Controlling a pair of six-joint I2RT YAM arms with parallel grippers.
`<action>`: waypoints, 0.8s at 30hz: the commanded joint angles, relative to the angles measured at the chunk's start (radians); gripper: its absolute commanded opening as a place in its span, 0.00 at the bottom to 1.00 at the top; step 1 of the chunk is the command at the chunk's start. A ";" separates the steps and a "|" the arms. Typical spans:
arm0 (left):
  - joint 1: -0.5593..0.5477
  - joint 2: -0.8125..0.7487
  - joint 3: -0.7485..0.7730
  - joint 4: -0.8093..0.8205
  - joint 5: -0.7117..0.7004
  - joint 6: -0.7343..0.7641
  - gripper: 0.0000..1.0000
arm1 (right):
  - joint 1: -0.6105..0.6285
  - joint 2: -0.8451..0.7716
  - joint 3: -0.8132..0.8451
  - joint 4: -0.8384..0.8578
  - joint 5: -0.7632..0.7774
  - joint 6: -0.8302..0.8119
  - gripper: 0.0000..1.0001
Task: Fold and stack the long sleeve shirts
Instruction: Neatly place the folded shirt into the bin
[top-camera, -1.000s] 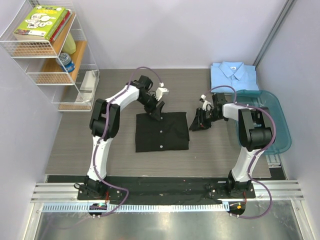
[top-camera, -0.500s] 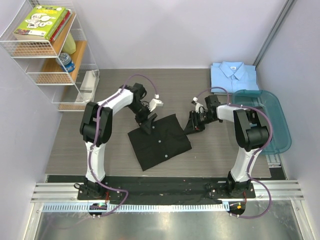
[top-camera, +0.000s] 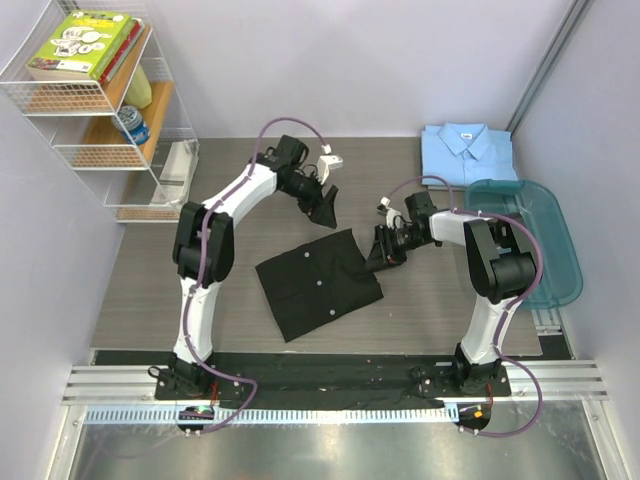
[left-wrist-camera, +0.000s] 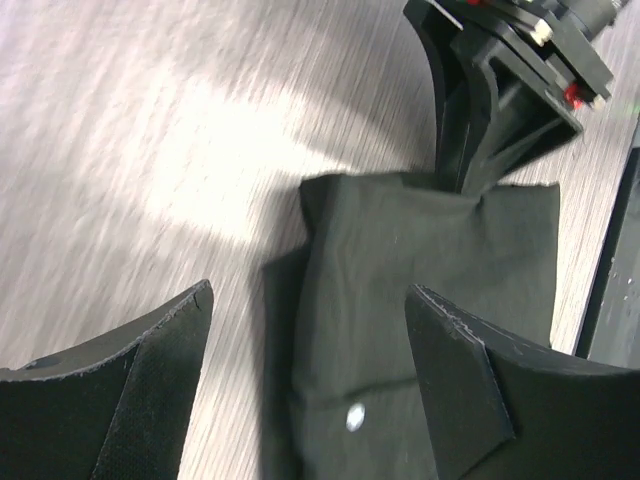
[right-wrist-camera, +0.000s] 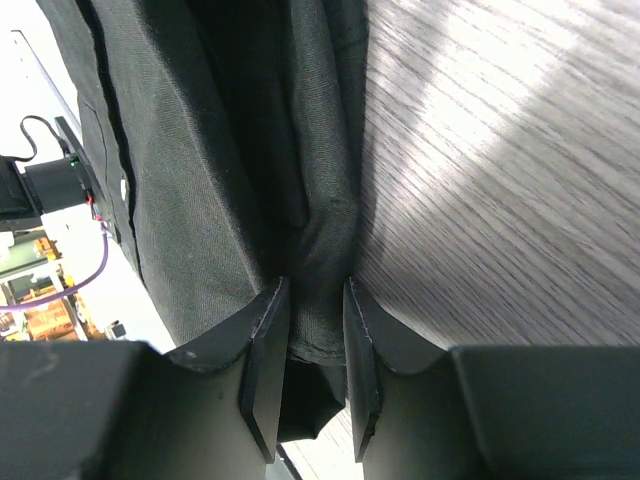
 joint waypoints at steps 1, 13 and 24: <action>-0.032 0.062 0.025 0.068 0.044 -0.064 0.78 | 0.000 -0.024 0.003 0.006 -0.023 -0.020 0.34; -0.072 0.118 0.045 0.131 0.041 -0.063 0.51 | -0.055 -0.044 0.009 -0.029 -0.015 -0.049 0.32; -0.071 0.116 0.025 0.113 0.087 -0.038 0.47 | -0.042 0.010 -0.014 0.040 -0.086 0.011 0.36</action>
